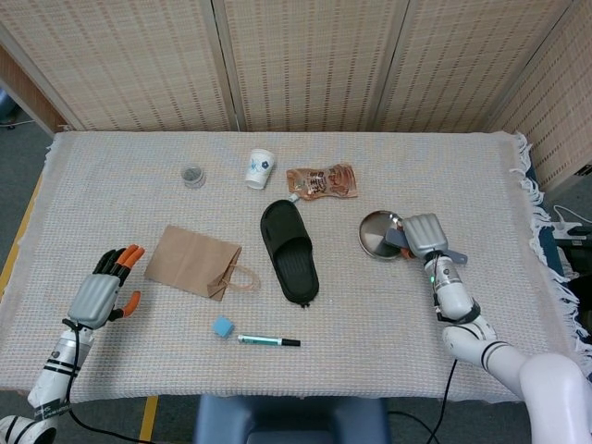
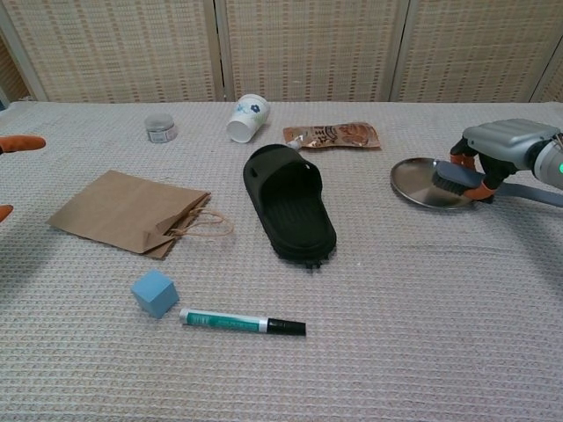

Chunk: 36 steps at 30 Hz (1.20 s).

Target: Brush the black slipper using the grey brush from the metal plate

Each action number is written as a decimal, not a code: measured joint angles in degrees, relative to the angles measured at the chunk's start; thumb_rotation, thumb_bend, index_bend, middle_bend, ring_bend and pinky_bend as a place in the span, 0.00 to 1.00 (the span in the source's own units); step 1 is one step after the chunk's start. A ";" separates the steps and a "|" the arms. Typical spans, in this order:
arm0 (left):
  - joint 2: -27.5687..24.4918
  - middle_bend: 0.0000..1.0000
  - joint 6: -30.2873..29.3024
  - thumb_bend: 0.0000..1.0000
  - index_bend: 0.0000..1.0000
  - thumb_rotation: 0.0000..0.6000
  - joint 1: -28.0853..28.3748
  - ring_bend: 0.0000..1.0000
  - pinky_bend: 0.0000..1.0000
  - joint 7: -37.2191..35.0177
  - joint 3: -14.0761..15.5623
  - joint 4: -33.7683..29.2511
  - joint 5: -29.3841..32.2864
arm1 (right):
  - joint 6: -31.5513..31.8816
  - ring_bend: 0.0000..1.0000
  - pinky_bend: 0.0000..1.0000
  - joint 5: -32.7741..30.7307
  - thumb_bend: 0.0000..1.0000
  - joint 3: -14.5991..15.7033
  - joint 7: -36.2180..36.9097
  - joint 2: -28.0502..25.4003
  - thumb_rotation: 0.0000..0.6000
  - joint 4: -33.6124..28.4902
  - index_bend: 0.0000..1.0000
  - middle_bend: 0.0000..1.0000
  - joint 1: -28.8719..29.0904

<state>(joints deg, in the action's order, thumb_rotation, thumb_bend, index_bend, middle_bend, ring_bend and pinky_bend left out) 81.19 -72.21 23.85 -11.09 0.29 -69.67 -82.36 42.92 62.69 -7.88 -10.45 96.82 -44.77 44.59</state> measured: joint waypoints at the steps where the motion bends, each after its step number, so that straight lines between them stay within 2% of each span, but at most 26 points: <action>1: -0.13 0.00 0.04 0.49 0.00 1.00 -0.04 0.00 0.04 -0.13 -0.03 -0.25 -0.14 | -0.04 0.53 0.66 -0.03 0.37 -0.28 -0.07 -0.29 1.00 -0.54 0.79 0.63 0.12; 10: -0.52 0.00 0.67 0.49 0.00 1.00 -0.39 0.00 0.04 0.41 -0.82 -0.84 -0.43 | -0.34 0.53 0.66 -1.97 0.37 -3.32 -3.66 -2.93 1.00 -5.75 0.80 0.63 1.47; 18: -0.33 0.00 1.91 0.49 0.00 1.00 -0.64 0.00 0.04 -0.45 -1.26 -0.34 -0.46 | -2.50 0.52 0.66 -4.69 0.37 -3.83 -8.48 0.40 1.00 -3.76 0.77 0.63 3.19; 21: -0.33 0.00 2.21 0.49 0.00 1.00 -0.61 0.00 0.04 -0.54 -1.37 -0.29 -0.68 | -3.16 0.47 0.66 -5.28 0.37 -3.71 -9.41 1.44 1.00 -2.73 0.65 0.60 3.43; 23: -0.37 0.00 2.29 0.49 0.00 1.00 -0.68 0.00 0.04 -0.68 -1.42 -0.28 -0.80 | -3.56 0.42 0.65 -5.55 0.36 -3.72 -9.69 1.52 1.00 -2.58 0.48 0.51 3.49; 24: -0.39 0.00 2.28 0.49 0.00 1.00 -0.73 0.00 0.04 -0.74 -1.46 -0.25 -0.81 | -3.75 0.37 0.63 -5.68 0.36 -3.74 -9.73 1.41 1.00 -2.64 0.34 0.43 3.49; 25: -0.40 0.00 2.28 0.49 0.00 1.00 -0.77 0.00 0.04 -0.82 -1.50 -0.24 -0.82 | -3.83 0.31 0.59 -5.74 0.35 -3.72 -9.86 1.25 1.00 -2.70 0.20 0.35 3.48; 27: -0.42 0.00 2.41 0.49 0.00 1.00 -0.84 0.00 0.04 -1.12 -1.58 -0.24 -0.80 | -3.91 0.19 0.51 -5.95 0.32 -3.58 -10.79 0.90 1.00 -2.79 0.03 0.20 3.46; 29: -0.45 0.00 2.74 0.49 0.00 1.00 -0.85 0.00 0.04 -1.57 -1.65 -0.36 -0.73 | -3.89 0.09 0.44 -6.50 0.28 -3.44 -12.47 0.44 1.00 -3.11 0.00 0.09 3.43; 31: -0.51 0.00 3.05 0.49 0.00 1.00 -0.85 0.00 0.04 -2.04 -1.75 -0.54 -0.67 | -3.64 0.03 0.40 -7.42 0.26 -3.47 -14.00 -0.05 1.00 -3.81 0.00 0.04 3.31; 36: -0.60 0.00 2.96 0.49 0.00 1.00 -0.98 0.00 0.05 -2.03 -1.94 -0.63 -0.93 | -3.19 0.00 0.34 -10.62 0.24 -3.71 -16.72 -2.08 1.00 -7.53 0.00 0.00 2.74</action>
<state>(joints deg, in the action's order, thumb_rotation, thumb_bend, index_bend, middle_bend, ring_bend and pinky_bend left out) 80.59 -69.25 22.87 -13.11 -1.65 -70.30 -83.29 39.72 52.06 -11.58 -27.17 94.73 -52.30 47.33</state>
